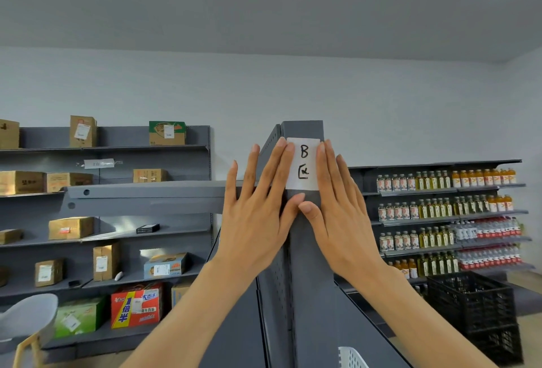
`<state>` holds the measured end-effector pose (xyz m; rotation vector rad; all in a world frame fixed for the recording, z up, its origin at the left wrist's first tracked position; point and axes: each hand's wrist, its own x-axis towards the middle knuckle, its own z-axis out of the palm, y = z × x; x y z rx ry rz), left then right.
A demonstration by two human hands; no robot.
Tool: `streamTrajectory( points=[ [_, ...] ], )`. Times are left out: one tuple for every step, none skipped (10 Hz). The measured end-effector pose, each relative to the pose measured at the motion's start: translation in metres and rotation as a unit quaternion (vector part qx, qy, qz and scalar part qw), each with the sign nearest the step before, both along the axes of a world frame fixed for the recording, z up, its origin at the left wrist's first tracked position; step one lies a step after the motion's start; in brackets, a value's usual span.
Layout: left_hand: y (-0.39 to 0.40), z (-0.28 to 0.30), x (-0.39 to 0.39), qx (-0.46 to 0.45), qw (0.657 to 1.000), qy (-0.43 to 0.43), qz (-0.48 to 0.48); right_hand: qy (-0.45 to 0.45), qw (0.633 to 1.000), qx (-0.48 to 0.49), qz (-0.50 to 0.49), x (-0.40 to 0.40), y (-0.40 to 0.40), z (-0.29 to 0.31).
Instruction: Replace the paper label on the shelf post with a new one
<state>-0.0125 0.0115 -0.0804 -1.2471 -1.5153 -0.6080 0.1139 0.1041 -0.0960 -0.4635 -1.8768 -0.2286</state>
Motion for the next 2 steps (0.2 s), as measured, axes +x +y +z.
streamTrajectory(
  points=[
    [-0.003,-0.001,0.000,-0.005,1.000,-0.001,0.003,-0.012,1.000,0.015,-0.022,-0.002,-0.002,-0.002],
    [-0.005,-0.001,0.000,-0.009,1.000,-0.013,0.000,0.037,0.998,-0.046,-0.028,0.012,0.004,0.012]
  ],
)
